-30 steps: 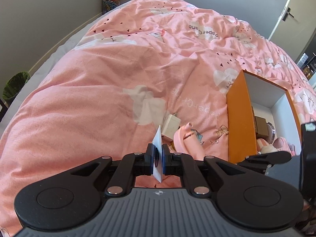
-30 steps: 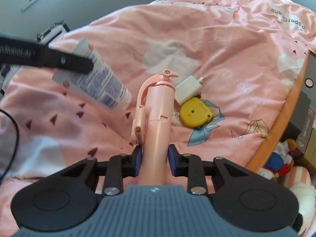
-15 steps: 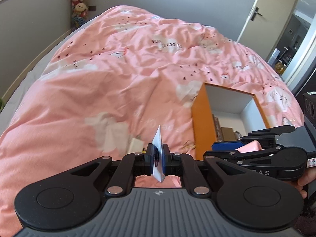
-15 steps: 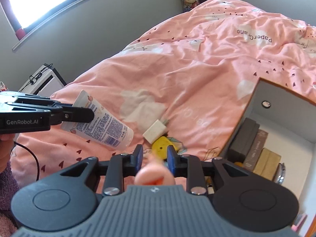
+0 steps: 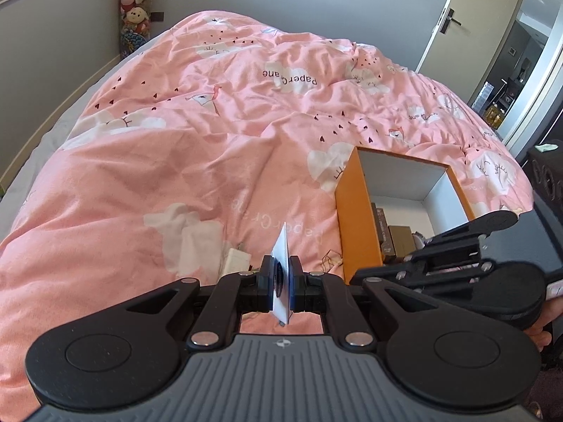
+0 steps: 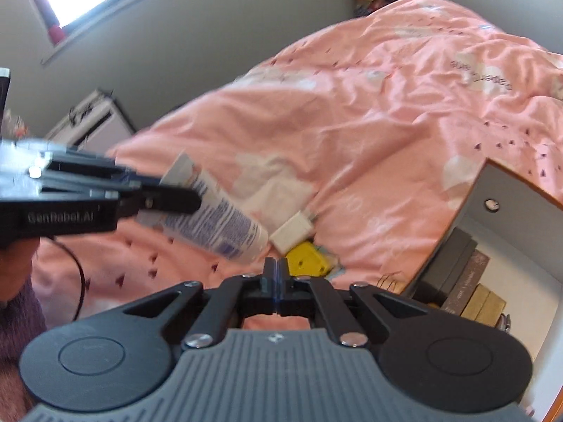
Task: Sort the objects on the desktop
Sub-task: 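Lift the pink selfie stick off the bed with the right gripper, then carry the pink selfie stick toward the shoebox with the right gripper while the left gripper holds the white card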
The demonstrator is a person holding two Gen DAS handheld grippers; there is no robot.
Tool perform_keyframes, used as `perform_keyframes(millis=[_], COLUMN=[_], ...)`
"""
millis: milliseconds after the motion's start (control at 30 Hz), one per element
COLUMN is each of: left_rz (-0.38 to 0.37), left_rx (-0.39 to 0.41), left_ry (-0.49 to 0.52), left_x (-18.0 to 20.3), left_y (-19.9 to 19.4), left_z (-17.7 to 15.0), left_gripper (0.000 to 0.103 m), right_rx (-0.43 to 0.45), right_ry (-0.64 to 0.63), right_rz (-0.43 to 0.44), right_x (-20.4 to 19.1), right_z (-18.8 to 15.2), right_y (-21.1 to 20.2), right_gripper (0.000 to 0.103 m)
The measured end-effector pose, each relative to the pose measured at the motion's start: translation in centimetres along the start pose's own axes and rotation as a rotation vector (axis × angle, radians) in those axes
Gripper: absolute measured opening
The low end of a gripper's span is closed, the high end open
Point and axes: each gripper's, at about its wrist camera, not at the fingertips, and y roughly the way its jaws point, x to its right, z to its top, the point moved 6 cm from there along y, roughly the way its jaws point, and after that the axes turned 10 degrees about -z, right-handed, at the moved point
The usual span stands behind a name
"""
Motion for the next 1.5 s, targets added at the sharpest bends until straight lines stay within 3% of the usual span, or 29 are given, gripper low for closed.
perform_keyframes(millis=[33,200,400,500,633,667,800,900,1100,1433,1500], left_rz=[-0.002,-0.035,-0.070,-0.078,-0.085,-0.085,-0.091,-0.099,-0.098,-0.091,-0.087], left_rx=[-0.007,-0.063,-0.132,-0.155,-0.167,-0.169,-0.173,-0.184,-0.187,-0.192,-0.194], left_ry=[0.000,-0.019,-0.037,-0.038,-0.035,-0.032,-0.016,-0.014,-0.011,-0.013,-0.011], left_x=[-0.1,-0.1,0.2,0.5,0.8,1.0,1.6,1.9,2.0,1.9,1.9], left_y=[0.0,0.6,1.7,2.2,2.5,2.5,2.4,2.8,2.8,2.9,3.0], left_z=[-0.3,-2.4,-5.1,-6.0,-6.6,-6.7,-7.0,-7.4,-7.9,-8.1,-8.1], left_gripper=[0.008,0.008,0.008,0.008,0.008,0.008,0.008,0.008,0.008,0.008,0.008], right_rx=[-0.031,-0.190,-0.289,-0.294,-0.291,-0.311,-0.312,-0.308,-0.353,-0.351,-0.351], right_ry=[-0.025,-0.112,-0.051,-0.041,-0.063,-0.050,-0.015,0.000,0.104,0.178,0.190], right_rz=[-0.008,-0.002,-0.043,-0.075,-0.118,-0.139,-0.187,-0.230,-0.196,-0.151,-0.135], right_x=[-0.4,-2.0,-1.2,-1.1,-1.7,-1.7,-1.9,-1.6,-1.1,-0.3,-0.3], right_z=[-0.5,-4.3,-8.0,-9.3,-9.9,-10.2,-10.9,-11.2,-12.5,-13.0,-13.2], right_y=[0.6,2.6,3.8,4.1,4.2,4.5,4.1,4.7,6.6,8.5,8.6], right_gripper=[0.000,0.005,0.013,0.028,0.033,0.040,0.042,0.051,0.052,0.055,0.051])
